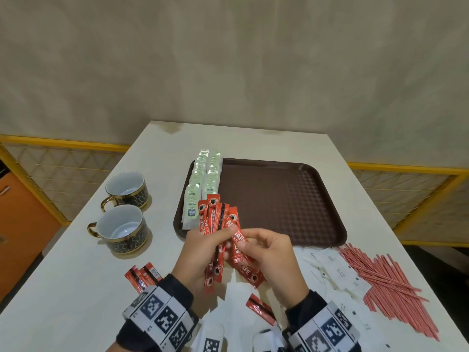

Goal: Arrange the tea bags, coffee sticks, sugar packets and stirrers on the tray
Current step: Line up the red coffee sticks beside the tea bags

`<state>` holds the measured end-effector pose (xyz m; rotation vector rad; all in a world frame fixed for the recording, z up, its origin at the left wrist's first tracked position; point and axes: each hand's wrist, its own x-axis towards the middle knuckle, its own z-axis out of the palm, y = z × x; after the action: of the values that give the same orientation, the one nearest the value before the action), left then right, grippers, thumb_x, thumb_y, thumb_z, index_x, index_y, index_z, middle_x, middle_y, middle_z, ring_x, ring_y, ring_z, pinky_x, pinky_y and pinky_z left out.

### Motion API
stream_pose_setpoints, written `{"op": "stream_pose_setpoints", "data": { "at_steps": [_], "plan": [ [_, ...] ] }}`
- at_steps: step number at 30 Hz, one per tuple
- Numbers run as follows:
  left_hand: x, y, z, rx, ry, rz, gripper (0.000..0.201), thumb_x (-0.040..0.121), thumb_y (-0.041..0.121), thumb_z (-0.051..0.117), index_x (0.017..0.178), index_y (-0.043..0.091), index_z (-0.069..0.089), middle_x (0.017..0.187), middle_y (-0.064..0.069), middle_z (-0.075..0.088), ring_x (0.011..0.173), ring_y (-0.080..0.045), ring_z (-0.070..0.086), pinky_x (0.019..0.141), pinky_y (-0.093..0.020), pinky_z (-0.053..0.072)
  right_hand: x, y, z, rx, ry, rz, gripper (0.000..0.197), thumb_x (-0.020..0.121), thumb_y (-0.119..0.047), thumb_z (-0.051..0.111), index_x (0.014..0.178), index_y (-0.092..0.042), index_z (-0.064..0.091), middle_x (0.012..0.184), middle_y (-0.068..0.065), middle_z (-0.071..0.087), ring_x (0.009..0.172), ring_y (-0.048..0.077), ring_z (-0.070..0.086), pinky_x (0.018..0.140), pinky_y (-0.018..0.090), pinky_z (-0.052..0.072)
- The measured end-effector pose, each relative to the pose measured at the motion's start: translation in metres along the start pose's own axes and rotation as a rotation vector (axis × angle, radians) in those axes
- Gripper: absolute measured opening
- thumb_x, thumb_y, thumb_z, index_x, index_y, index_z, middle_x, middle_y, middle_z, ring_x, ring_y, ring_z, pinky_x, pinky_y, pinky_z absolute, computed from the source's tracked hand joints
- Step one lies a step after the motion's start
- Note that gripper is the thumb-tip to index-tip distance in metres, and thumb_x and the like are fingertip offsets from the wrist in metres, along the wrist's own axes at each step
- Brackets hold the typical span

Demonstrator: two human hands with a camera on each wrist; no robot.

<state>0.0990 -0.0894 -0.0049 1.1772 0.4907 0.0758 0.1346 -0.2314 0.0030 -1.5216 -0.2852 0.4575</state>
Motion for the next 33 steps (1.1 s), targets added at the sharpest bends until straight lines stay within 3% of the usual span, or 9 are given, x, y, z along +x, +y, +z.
{"op": "stream_pose_setpoints", "data": {
  "at_steps": [5,8,11,14,17,20,25,30,33],
  "plan": [
    [0.004,0.002,0.017,-0.097,-0.023,-0.045,0.008,0.085,0.011,0.069,0.088,0.007,0.062,0.059,-0.003,0.064,0.045,-0.012,0.062,0.045,-0.021,0.049,0.012,0.000,-0.020,-0.007,0.013,0.069,0.010,0.092,-0.005,0.063,0.097,-0.005,0.071,0.082,0.012,0.076,0.077,0.026,0.074,0.066,0.029,0.058],
    [0.009,-0.001,0.026,-0.076,0.034,-0.005,0.010,0.083,0.012,0.072,0.086,0.006,0.064,0.064,-0.006,0.067,0.052,-0.016,0.066,0.057,-0.029,0.053,0.019,-0.001,-0.030,-0.138,-0.006,0.012,0.014,0.093,-0.009,0.061,0.093,-0.011,0.075,0.081,0.007,0.076,0.078,0.028,0.073,0.070,0.034,0.058],
    [0.014,-0.001,0.034,-0.126,0.053,-0.015,0.017,0.081,0.013,0.073,0.094,0.004,0.066,0.073,-0.010,0.070,0.063,-0.022,0.070,0.067,-0.036,0.055,0.025,-0.007,-0.038,-0.204,-0.034,-0.057,0.015,0.092,-0.013,0.064,0.092,-0.016,0.078,0.083,0.002,0.077,0.079,0.019,0.074,0.076,0.035,0.060],
    [0.018,0.002,0.040,-0.196,0.021,-0.056,0.011,0.080,0.014,0.072,0.084,0.008,0.064,0.064,-0.006,0.065,0.050,-0.016,0.064,0.055,-0.029,0.053,0.033,-0.015,-0.049,-0.142,-0.067,-0.035,0.013,0.091,-0.008,0.064,0.092,-0.009,0.077,0.081,0.007,0.076,0.076,0.022,0.075,0.069,0.031,0.060],
    [0.023,0.001,0.046,-0.294,0.026,-0.109,0.010,0.081,0.014,0.071,0.083,0.008,0.064,0.063,-0.007,0.062,0.044,-0.014,0.060,0.046,-0.023,0.051,0.042,-0.014,-0.062,-0.259,-0.056,-0.009,0.008,0.088,-0.009,0.069,0.085,-0.010,0.076,0.075,0.007,0.075,0.073,0.024,0.074,0.070,0.038,0.061],
    [0.030,-0.001,0.047,-0.431,0.084,-0.154,0.010,0.082,0.014,0.070,0.088,0.008,0.064,0.066,-0.007,0.059,0.045,-0.011,0.057,0.045,-0.019,0.051,0.047,-0.009,-0.076,-0.311,-0.005,0.046,0.009,0.087,-0.008,0.069,0.080,-0.010,0.074,0.072,0.011,0.072,0.067,0.020,0.069,0.065,0.032,0.058],
    [0.037,0.002,0.045,-0.400,0.093,-0.136,0.006,0.085,0.013,0.068,0.089,0.008,0.066,0.065,-0.006,0.061,0.046,-0.011,0.057,0.047,-0.019,0.051,0.047,-0.017,-0.074,-0.061,0.024,0.154,0.009,0.090,-0.008,0.065,0.090,-0.005,0.073,0.082,0.012,0.074,0.073,0.016,0.070,0.067,0.025,0.057],
    [0.039,0.005,0.045,-0.271,0.095,-0.084,0.021,0.086,0.016,0.067,0.103,0.003,0.067,0.091,-0.018,0.073,0.081,-0.034,0.071,0.079,-0.044,0.057,0.048,-0.015,-0.048,0.017,-0.049,0.224,0.012,0.092,-0.009,0.063,0.096,-0.005,0.073,0.088,0.014,0.076,0.082,0.029,0.073,0.067,0.029,0.060],
    [0.042,0.010,0.036,-0.244,0.104,-0.074,0.026,0.087,0.019,0.068,0.107,0.003,0.067,0.094,-0.019,0.072,0.080,-0.033,0.071,0.072,-0.041,0.059,0.046,-0.014,-0.042,-0.035,-0.060,0.225,0.013,0.093,-0.007,0.062,0.094,-0.007,0.075,0.084,0.011,0.075,0.072,0.022,0.071,0.063,0.026,0.058]
  ]
}}
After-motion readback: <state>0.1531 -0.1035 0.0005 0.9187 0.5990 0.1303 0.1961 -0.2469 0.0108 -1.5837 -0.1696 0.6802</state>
